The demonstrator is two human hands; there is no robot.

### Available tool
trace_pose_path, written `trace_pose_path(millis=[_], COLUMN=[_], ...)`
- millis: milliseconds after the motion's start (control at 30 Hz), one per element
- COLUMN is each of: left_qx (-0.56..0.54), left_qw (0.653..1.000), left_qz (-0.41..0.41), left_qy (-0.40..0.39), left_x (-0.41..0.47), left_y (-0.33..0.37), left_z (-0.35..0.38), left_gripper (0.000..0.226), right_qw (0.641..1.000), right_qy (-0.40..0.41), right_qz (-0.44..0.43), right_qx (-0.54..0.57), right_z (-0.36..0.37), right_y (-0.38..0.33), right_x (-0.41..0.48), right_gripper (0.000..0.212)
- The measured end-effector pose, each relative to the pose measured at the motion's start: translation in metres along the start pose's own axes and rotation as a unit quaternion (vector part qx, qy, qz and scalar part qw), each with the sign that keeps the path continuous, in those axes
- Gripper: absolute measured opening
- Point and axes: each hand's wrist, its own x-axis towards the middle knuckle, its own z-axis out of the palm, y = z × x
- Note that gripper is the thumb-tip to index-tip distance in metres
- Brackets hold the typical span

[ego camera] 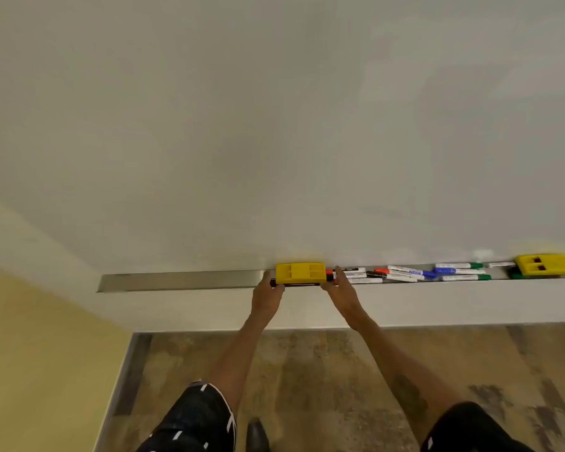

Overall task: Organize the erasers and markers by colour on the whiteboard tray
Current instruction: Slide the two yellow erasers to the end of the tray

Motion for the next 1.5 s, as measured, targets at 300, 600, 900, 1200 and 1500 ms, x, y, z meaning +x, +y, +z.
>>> trace_pose_path(millis=[300, 600, 900, 1200, 1500], left_qx=[-0.021, -0.058, -0.078, -0.059, -0.131], left_qw=[0.999, 0.997, 0.993, 0.985, 0.971], left_qz=[0.025, 0.052, 0.044, -0.006, -0.037], left_qy=[-0.032, -0.018, 0.082, 0.161, 0.196], left_x=[0.031, 0.035, 0.030, 0.049, 0.076], left_y=[-0.010, -0.018, -0.058, -0.124, -0.172], left_z=[0.007, -0.001, -0.066, -0.164, -0.248], left_gripper=[0.038, 0.031, 0.019, 0.026, 0.034], right_qw=[0.999, 0.997, 0.994, 0.986, 0.970], right_qy=[0.008, 0.040, 0.008, -0.108, -0.216], right_qz=[-0.014, -0.008, -0.064, -0.077, -0.022], right_qx=[0.031, 0.064, 0.090, 0.105, 0.108], right_z=[0.025, 0.046, 0.119, 0.232, 0.334], right_y=[0.020, 0.020, -0.007, -0.043, -0.079], right_x=[0.037, 0.044, 0.020, 0.022, 0.045], right_gripper=[0.016, 0.020, 0.029, 0.047, 0.069])
